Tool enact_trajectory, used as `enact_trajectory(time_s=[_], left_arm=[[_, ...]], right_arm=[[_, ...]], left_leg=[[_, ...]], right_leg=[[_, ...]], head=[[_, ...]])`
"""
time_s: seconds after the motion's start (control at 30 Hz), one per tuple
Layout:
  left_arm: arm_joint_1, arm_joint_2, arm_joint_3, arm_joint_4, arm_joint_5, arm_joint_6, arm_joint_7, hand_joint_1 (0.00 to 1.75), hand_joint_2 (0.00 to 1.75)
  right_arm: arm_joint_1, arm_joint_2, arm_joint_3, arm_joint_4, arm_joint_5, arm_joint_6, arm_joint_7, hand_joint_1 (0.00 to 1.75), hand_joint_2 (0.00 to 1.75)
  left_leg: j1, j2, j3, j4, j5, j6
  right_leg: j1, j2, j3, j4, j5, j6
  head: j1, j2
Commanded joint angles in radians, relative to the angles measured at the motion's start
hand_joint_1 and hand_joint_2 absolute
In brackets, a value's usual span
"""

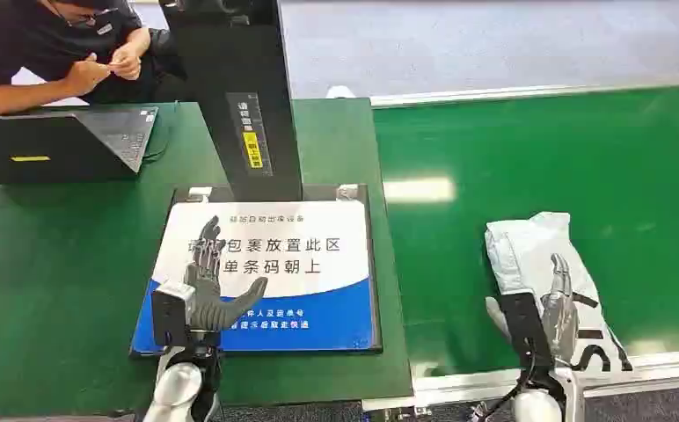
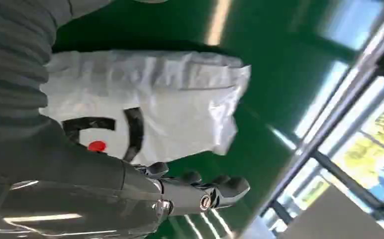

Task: Moved the parcel from conveyor to table for the left to box.

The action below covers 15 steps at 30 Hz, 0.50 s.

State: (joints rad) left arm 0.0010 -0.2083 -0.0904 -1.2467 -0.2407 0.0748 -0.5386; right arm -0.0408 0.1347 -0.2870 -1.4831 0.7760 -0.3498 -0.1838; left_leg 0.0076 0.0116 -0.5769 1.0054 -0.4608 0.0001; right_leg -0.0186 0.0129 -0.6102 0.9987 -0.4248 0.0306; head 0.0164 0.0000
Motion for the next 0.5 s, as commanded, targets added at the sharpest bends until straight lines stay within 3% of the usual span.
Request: enact_trajectory(time_s=[0.03,0.13,0.5], left_arm=[[-0.011,0.010,0.004,0.031,0.007,0.005,0.008,0.00,1.75],[-0.007,0.011,0.000,0.037,0.008,0.010,0.006,0.00,1.75],[0.000,0.016,-0.010,0.039,0.009,0.030,0.009,0.00,1.75]], right_arm=[[-0.077,-0.049,-0.181,0.307,0.148,0.156,0.208,0.00,1.75],[-0.082,-0.052,-0.181,0.375,0.214,0.180,0.277,0.00,1.75],[-0.083,-0.047,-0.197,0.416,0.258,0.224,0.348,0.00,1.75]], left_leg=[[0.001,-0.001,0.004,-0.002,0.000,0.000],[0.001,-0.001,0.004,-0.002,0.000,0.000],[0.001,-0.004,0.009,-0.003,0.001,0.000]], right_leg=[[0.001,-0.002,0.004,-0.003,0.000,-0.001],[0.001,-0.001,0.004,-0.002,0.000,-0.001],[0.002,-0.004,0.010,-0.004,0.000,-0.001]], head=[[0.000,0.000],[0.000,0.000],[0.000,0.000]])
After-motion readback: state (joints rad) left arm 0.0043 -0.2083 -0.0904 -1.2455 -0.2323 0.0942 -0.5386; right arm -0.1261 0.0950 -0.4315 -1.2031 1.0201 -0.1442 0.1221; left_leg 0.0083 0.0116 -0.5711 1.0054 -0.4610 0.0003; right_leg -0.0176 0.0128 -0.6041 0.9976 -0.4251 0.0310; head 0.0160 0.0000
